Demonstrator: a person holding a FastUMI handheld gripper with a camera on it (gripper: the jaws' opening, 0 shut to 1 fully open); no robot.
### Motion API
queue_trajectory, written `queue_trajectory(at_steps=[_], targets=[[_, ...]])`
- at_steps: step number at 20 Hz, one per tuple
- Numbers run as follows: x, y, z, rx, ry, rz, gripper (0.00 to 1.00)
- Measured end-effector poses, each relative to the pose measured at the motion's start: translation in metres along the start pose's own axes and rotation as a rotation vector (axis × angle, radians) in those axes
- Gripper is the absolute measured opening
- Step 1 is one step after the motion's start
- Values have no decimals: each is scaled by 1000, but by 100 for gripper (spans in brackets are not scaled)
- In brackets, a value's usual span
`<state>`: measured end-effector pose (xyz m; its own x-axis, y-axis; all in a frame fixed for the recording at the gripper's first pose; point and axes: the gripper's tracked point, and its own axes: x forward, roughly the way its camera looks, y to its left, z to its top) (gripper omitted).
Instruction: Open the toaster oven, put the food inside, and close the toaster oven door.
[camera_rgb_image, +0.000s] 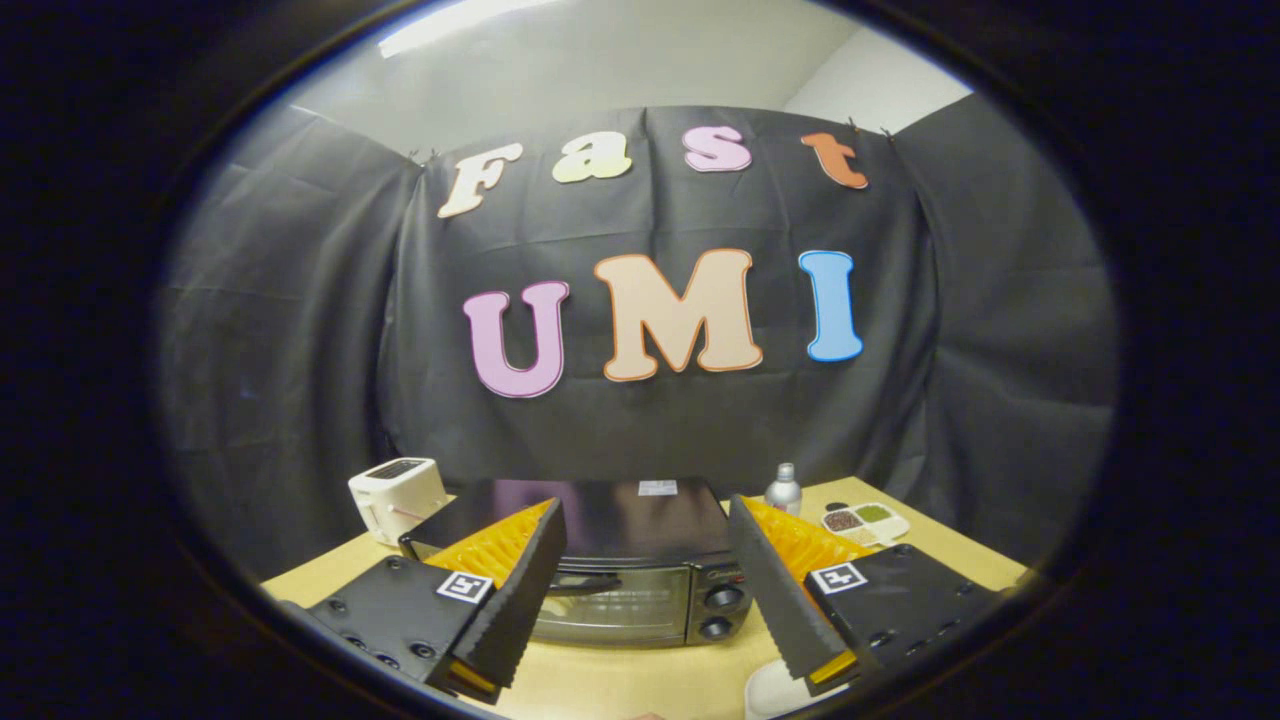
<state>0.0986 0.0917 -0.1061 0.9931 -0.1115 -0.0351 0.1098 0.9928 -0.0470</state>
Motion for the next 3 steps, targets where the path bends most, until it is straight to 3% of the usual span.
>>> queue_trajectory(at_steps=[3], targets=[[-1,-6,6,-10,-9,-14,99]])
